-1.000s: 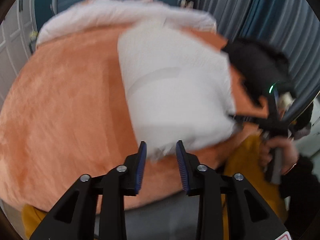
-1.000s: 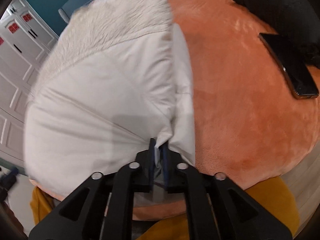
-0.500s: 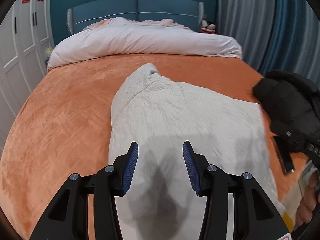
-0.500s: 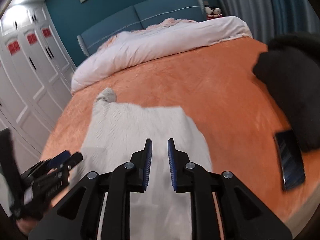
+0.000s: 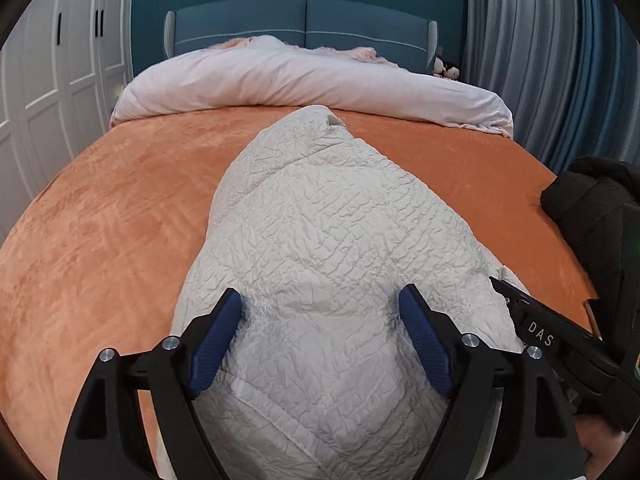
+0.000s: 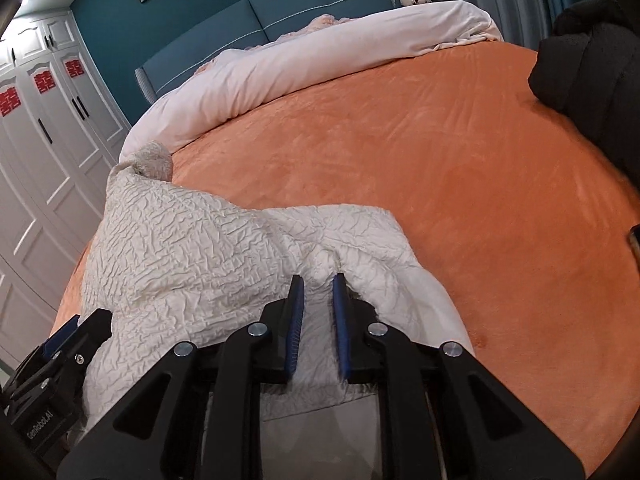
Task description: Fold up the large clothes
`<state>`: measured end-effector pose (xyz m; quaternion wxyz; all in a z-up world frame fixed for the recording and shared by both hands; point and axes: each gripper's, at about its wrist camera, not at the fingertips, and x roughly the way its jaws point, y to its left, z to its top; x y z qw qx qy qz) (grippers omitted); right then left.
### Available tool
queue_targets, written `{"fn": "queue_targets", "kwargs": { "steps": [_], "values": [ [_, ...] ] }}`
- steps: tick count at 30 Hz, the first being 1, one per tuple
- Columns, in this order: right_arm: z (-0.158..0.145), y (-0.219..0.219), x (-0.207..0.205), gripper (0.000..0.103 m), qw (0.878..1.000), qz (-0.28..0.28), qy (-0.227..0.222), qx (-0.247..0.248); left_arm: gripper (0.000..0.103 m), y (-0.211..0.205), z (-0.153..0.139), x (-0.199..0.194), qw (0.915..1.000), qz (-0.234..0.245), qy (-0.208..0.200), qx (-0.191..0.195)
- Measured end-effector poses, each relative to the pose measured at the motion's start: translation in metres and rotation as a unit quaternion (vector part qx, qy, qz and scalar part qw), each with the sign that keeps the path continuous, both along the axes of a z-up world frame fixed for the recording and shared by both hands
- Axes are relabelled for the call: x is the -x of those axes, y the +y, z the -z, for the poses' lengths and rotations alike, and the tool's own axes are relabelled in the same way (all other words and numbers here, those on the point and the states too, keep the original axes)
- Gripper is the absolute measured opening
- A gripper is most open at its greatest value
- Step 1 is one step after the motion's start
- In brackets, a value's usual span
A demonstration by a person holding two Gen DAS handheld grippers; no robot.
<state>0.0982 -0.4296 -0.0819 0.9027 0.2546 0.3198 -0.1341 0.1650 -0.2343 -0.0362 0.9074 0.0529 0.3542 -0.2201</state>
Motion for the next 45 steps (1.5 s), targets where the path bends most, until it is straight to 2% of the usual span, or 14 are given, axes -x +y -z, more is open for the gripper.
{"fn": "queue_targets", "kwargs": {
  "steps": [13,20,22,23,24,25,27,31,33,34,36,37,43,45],
  "values": [
    [0.011,0.003,-0.009,0.012,1.000,0.013,-0.010,-0.011,0.084,-0.008,0.020,-0.003,0.9997,-0.005,-0.022,-0.007],
    [-0.013,0.006,-0.006,0.016,1.000,-0.002,0.025,0.003,0.087,-0.007,0.007,-0.003,0.9993,-0.007,-0.009,-0.036],
    [-0.031,0.006,0.008,0.038,0.999,0.001,0.032,-0.006,0.087,-0.002,-0.004,0.000,0.9990,-0.003,0.004,-0.045],
    [-0.042,0.004,0.021,0.069,1.000,0.004,0.024,-0.016,0.087,0.007,-0.016,0.002,0.9988,-0.002,0.018,-0.046],
    [-0.053,0.002,0.040,0.088,1.000,0.014,0.006,-0.021,0.087,0.012,-0.022,0.004,0.9987,-0.002,0.023,-0.044],
    [-0.058,0.000,0.052,0.091,1.000,0.021,-0.002,-0.020,0.088,0.027,-0.034,0.008,0.9990,0.000,0.032,-0.031],
    [-0.059,-0.006,0.070,0.091,0.999,0.021,0.009,-0.027,0.091,0.049,-0.045,0.011,0.9989,0.006,0.047,0.000],
    [-0.021,-0.023,0.076,0.091,0.989,-0.017,0.057,-0.136,0.091,0.089,-0.029,-0.008,0.9864,0.004,0.154,0.056],
    [0.002,-0.026,0.073,0.091,0.975,-0.033,0.055,-0.213,0.091,0.102,-0.009,-0.019,0.9725,-0.005,0.215,0.089],
    [0.010,-0.027,0.072,0.091,0.969,-0.034,0.049,-0.240,0.091,0.110,0.003,-0.023,0.9606,-0.005,0.247,0.127],
    [0.028,-0.028,0.069,0.094,0.950,-0.043,0.030,-0.307,0.093,0.117,0.018,-0.027,0.9430,-0.004,0.283,0.176],
    [0.032,-0.028,0.068,0.095,0.948,-0.043,0.024,-0.316,0.096,0.118,0.025,-0.029,0.9375,-0.002,0.291,0.190],
    [0.035,-0.016,0.047,0.096,0.944,-0.079,0.008,-0.320,0.097,0.106,0.037,-0.033,0.9363,0.034,0.288,0.199],
    [0.033,-0.010,0.037,0.078,0.941,-0.092,0.004,-0.326,0.087,0.103,0.028,-0.028,0.9418,0.033,0.272,0.195]
  ]
}}
